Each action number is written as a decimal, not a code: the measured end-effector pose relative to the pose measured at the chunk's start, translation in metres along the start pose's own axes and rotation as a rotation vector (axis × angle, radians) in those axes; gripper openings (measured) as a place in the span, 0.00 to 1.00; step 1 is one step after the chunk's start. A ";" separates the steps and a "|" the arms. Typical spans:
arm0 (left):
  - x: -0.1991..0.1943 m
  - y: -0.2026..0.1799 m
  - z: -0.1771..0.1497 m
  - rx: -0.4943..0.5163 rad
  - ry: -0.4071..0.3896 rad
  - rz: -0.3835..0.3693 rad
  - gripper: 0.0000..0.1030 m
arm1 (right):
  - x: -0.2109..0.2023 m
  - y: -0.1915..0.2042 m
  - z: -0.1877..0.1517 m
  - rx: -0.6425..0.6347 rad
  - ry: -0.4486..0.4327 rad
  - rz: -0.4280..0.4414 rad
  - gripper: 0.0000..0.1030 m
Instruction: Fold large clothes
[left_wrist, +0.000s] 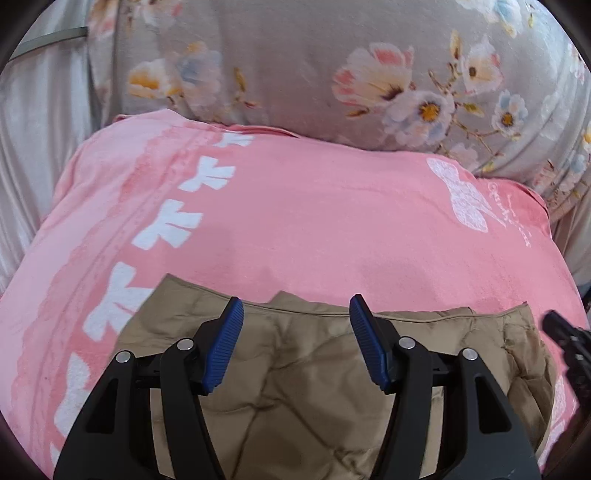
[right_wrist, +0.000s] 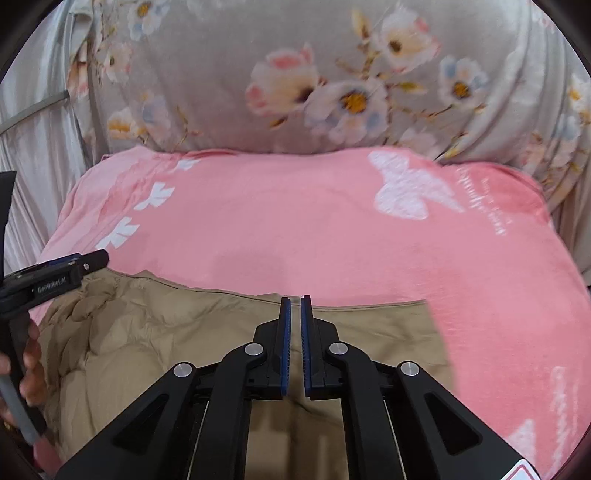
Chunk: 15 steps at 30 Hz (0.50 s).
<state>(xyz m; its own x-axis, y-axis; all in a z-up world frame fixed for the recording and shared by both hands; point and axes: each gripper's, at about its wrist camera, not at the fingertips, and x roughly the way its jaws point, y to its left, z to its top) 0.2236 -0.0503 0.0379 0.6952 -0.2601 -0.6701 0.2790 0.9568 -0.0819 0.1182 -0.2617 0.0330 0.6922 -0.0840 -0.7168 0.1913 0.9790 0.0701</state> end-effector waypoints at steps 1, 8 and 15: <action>0.006 -0.003 -0.003 0.009 0.012 0.000 0.56 | 0.008 0.006 -0.001 -0.006 0.012 0.005 0.04; 0.057 -0.002 -0.029 -0.005 0.089 0.012 0.58 | 0.059 0.015 -0.018 -0.002 0.111 0.018 0.03; 0.064 -0.008 -0.039 0.017 0.050 0.059 0.58 | 0.076 0.012 -0.028 0.023 0.135 0.033 0.00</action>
<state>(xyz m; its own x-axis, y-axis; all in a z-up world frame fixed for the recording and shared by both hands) 0.2401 -0.0698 -0.0328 0.6771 -0.1960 -0.7093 0.2497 0.9679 -0.0290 0.1537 -0.2514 -0.0400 0.5990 -0.0246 -0.8004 0.1870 0.9762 0.1100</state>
